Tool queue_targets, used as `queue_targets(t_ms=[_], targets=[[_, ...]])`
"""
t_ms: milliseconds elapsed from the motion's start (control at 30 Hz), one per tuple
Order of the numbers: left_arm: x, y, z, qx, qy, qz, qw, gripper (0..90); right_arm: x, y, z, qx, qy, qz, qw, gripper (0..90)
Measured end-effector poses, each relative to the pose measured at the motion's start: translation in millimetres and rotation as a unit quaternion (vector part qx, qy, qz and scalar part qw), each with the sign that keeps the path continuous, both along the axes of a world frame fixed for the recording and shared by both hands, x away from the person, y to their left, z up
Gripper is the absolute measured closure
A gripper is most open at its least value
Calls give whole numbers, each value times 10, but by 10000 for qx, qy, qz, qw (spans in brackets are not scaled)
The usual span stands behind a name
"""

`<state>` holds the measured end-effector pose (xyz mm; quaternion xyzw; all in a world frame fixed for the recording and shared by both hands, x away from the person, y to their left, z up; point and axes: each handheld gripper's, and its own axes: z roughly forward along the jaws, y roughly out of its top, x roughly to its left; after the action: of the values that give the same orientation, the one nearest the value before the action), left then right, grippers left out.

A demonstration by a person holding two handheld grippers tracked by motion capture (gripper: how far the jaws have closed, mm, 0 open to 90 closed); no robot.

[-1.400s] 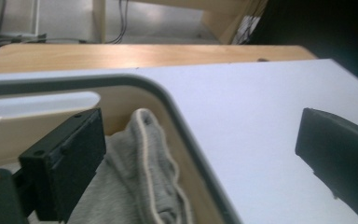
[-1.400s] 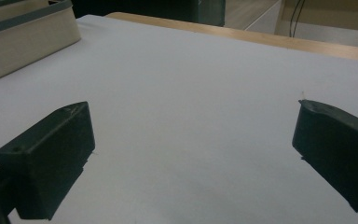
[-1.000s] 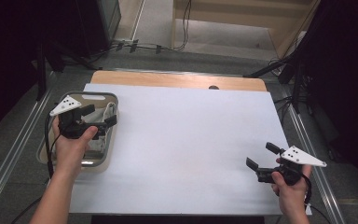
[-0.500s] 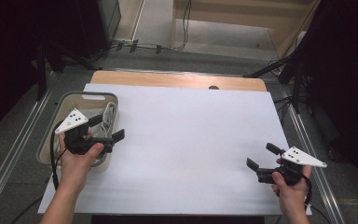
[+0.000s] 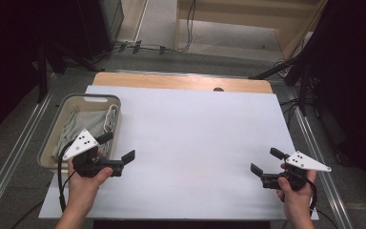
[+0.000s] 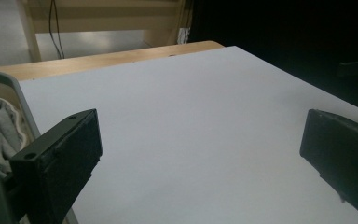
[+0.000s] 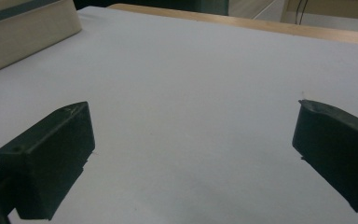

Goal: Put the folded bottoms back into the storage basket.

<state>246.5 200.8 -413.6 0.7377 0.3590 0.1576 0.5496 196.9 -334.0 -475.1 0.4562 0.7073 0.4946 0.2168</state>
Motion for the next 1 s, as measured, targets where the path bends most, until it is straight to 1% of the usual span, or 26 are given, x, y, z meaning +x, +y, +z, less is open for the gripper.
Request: queue_targets(t_ms=[100, 133, 233, 333, 567, 733, 767, 833, 867, 900, 1000], targets=[[-38, -4, -34, 10, 5, -15, 10000, 0, -9, 1, -14, -5, 2, 51, 10000, 0], [-78, -9, -71, -27, 18, -44, 10000, 0, -15, 1, -17, 15, 5, 45, 10000, 0], [-141, -22, -112, 19, 7, -102, 9999, 0, -24, -3, -24, 2, -5, 57, 10000, 0], [-198, -14, -146, 1, -20, -119, 9999, 0, -41, -1, -35, 12, 25, 45, 10000, 0], [-313, 2, -260, 26, 71, -162, 9998, 0, -90, -28, -76, -26, 41, 68, 10000, 0], [-376, 48, -304, 36, 35, -142, 9999, 0, -143, -63, -114, -13, 77, 31, 10000, 0], [-382, 60, -315, 58, 52, -149, 9999, 0, -159, -72, -122, -22, 86, 20, 10000, 0], [-396, 86, -333, 23, 85, -138, 9999, 0, -193, -87, -144, -41, 79, -12, 10000, 0], [-404, 100, -339, 41, 80, -133, 9999, 0, -208, -94, -159, -60, 69, -20, 10000, 0], [-412, 113, -345, 21, 82, -122, 9999, 0, -226, -99, -171, -72, 95, -35, 9999, 0], [-429, 152, -353, 58, 36, -100, 9999, 0, -276, -132, -201, -84, 104, -63, 9999, 0]])
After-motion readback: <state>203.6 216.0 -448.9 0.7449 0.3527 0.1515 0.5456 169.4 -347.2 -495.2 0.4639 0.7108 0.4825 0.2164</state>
